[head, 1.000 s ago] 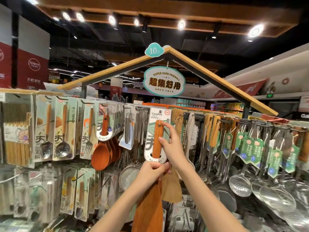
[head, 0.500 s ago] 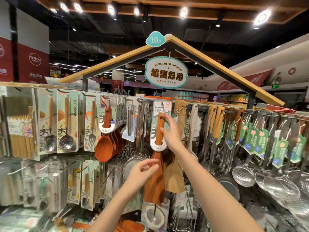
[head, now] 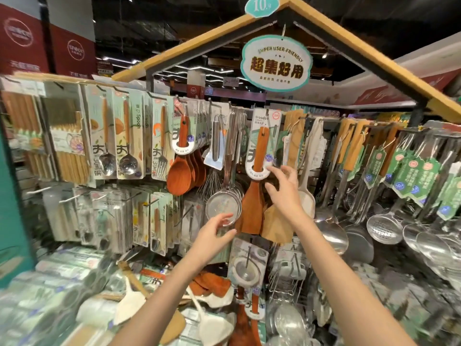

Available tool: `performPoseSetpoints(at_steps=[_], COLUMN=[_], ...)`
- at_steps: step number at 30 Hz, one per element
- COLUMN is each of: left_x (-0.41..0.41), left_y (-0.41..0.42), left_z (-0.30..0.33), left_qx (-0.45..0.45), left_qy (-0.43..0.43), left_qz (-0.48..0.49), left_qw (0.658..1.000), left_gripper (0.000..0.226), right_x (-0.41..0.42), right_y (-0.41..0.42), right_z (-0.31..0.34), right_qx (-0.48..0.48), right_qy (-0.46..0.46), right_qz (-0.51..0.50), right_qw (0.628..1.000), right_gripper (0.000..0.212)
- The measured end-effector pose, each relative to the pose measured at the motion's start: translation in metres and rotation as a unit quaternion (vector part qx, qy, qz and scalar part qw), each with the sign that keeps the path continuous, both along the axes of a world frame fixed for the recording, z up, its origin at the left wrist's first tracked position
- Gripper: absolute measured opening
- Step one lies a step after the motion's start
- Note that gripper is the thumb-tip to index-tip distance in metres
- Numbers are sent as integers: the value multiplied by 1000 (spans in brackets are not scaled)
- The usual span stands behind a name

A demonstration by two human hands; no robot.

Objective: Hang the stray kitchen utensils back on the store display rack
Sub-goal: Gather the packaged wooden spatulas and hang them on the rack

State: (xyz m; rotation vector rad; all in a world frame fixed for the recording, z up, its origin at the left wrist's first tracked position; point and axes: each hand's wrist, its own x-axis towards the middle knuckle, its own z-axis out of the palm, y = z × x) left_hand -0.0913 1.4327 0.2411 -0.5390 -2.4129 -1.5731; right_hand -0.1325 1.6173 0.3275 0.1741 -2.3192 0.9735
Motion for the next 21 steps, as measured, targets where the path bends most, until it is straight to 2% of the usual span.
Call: performPoseSetpoints(at_steps=[4,12,21], left_x=[12,63,96], left_y=[-15,-41,-87], left_z=[-37,-149,-235], left_qx=[-54,-110,-138], left_qy=[-3,-85,-154], left_qz=[25,73,103], left_qw=[998,988,973], left_gripper=[41,41,44], right_x=[47,107,128], right_y=[4,-14,-71], right_z=[-79,-235,-329], right_qx=[58,89,117], right_qy=[-28,-188,-286], right_qz=[25,65,118], right_qw=[998,976,944], right_gripper=[39,40,43])
